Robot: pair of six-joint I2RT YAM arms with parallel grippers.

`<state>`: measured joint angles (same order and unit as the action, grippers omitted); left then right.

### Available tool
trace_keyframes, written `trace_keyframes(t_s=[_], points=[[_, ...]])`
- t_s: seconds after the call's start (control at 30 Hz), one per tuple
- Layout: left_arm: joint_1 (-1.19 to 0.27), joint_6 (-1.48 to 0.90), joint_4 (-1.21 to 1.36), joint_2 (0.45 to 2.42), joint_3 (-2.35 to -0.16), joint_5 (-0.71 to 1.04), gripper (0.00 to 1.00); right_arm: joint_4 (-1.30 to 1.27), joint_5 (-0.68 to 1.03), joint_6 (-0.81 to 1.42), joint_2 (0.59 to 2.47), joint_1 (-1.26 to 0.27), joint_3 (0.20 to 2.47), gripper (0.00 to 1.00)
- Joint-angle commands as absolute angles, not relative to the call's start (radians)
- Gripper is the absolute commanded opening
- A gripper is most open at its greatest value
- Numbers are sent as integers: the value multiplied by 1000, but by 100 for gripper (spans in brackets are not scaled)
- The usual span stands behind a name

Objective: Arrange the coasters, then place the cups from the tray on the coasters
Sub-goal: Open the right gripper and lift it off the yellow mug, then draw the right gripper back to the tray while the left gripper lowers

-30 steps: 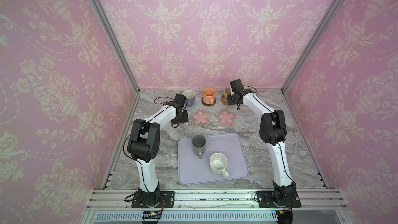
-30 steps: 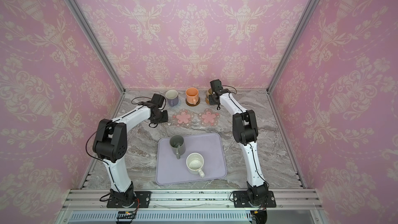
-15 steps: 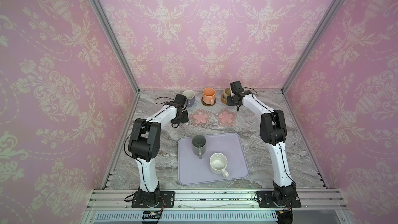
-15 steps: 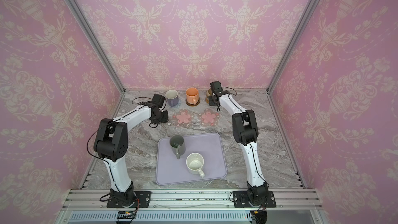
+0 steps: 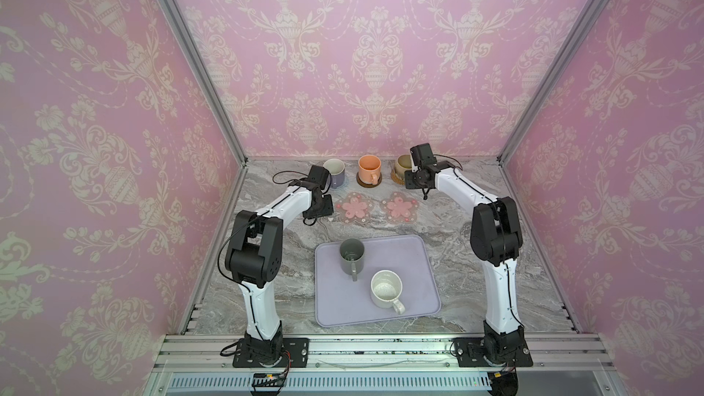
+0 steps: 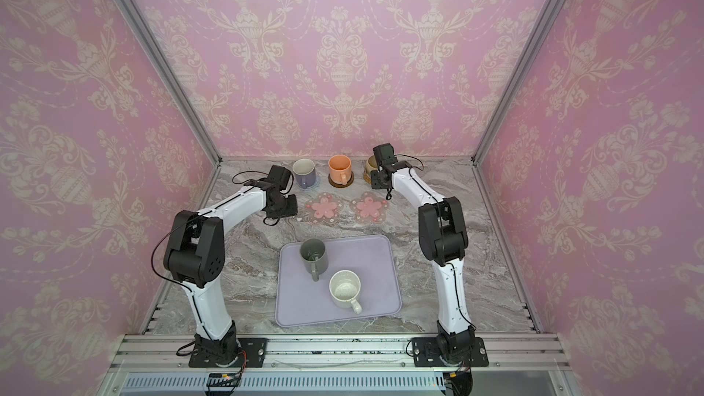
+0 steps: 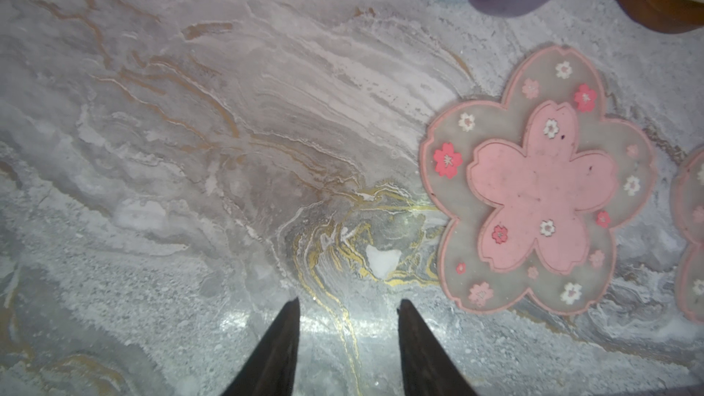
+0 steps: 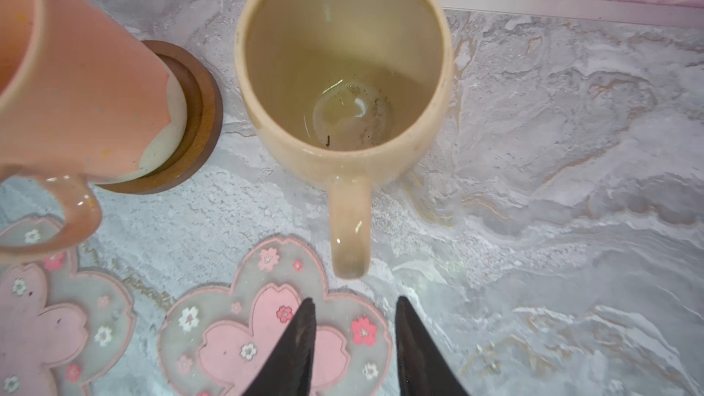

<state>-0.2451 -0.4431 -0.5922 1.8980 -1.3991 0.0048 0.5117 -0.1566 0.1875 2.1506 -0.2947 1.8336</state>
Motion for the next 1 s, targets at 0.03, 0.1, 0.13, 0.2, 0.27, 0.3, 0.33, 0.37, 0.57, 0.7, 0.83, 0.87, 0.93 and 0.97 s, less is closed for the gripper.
trace_keyframes(t_s=[0.03, 0.1, 0.13, 0.2, 0.27, 0.3, 0.33, 0.37, 0.57, 0.7, 0.83, 0.87, 0.93, 0.97], points=[[-245, -465, -627, 1800, -1349, 29, 45, 509, -178, 215, 2021, -312, 1742, 37], [-250, -465, -633, 1764, -1319, 22, 45, 506, -183, 216, 1967, -320, 1686, 37], [-253, -465, -639, 1749, -1305, 19, 45, 507, -185, 216, 1942, -323, 1663, 37], [-259, -461, -651, 1714, -1278, 7, 45, 505, -187, 218, 1888, -330, 1613, 38], [-266, -457, -669, 1673, -1249, -8, 45, 505, -195, 221, 1830, -340, 1554, 38], [-269, -456, -678, 1654, -1236, -16, 45, 504, -200, 222, 1803, -343, 1529, 38], [-274, -453, -686, 1633, -1221, -25, 45, 503, -204, 224, 1771, -349, 1497, 38], [-279, -454, -694, 1608, -1204, -34, 46, 499, -207, 225, 1740, -353, 1465, 38], [-310, -473, -717, 1473, -1094, -61, 46, 497, -223, 236, 1575, -383, 1286, 39], [-336, -506, -738, 1404, -1027, -77, 46, 505, -241, 244, 1468, -399, 1186, 39], [-385, -531, -779, 1347, -988, -113, 46, 531, -233, 258, 1348, -407, 1088, 40], [-403, -539, -787, 1332, -981, -124, 46, 544, -235, 256, 1316, -410, 1074, 40], [-442, -558, -799, 1299, -962, -148, 46, 562, -248, 256, 1250, -417, 1042, 40], [-464, -573, -801, 1280, -949, -158, 46, 570, -252, 264, 1214, -419, 1020, 41]])
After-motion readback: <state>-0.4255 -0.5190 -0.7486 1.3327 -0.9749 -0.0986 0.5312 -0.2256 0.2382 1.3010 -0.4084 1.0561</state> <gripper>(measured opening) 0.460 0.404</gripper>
